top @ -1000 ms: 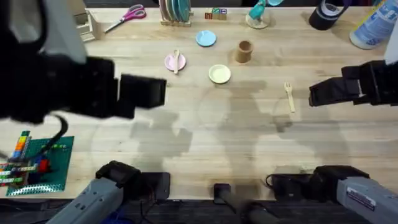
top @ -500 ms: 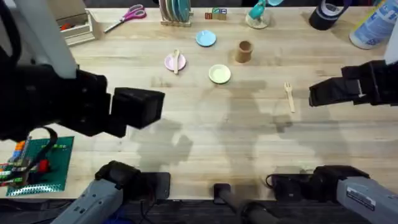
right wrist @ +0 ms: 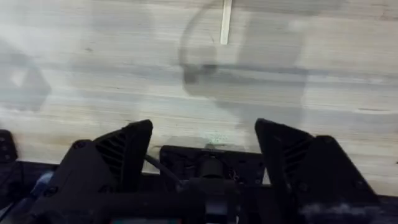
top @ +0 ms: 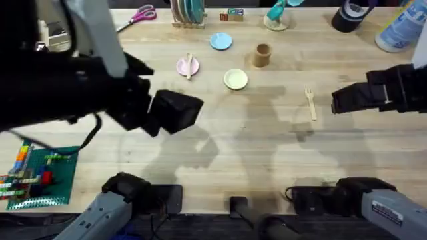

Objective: Pick up a utensil and set it on the pink plate, then put the other utensil in the container.

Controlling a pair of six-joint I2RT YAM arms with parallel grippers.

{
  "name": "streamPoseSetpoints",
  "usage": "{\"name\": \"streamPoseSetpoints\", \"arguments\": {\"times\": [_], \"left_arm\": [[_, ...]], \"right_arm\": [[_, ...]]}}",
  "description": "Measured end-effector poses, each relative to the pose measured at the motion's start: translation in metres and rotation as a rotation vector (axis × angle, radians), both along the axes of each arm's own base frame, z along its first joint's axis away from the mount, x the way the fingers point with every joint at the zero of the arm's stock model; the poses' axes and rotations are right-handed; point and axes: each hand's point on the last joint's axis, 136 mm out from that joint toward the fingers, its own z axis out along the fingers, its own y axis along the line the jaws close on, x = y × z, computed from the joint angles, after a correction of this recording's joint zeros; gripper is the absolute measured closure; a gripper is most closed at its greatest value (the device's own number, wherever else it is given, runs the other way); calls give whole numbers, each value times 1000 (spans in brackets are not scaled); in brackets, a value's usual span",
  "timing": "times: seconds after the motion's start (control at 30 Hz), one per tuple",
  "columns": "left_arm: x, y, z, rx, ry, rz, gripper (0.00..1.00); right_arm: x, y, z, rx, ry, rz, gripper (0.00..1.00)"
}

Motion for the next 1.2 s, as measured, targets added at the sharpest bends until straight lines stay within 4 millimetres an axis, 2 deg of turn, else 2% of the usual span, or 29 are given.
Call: {"name": "streamPoseSetpoints", "arguments": {"times": [0.23, 0.53, 0.8, 0.97, 1.2], "left_arm": [[14, -11, 7, -39, -60, -32, 6], [16, -13, 11, -51, -73, -40, 6], [15, -13, 9, -48, -65, -41, 6], [15, -13, 9, -48, -64, -41, 6], [15, -13, 9, -48, -64, -41, 6]], "right_arm": [[-2, 0, 0, 0, 7, 0, 3], [0, 0, 0, 5, 5, -23, 3], [29, -1, -1, -1, -60, -27, 3], [37, -5, -12, -26, -12, -19, 3], [54, -12, -40, -69, 52, -23, 3]]}}
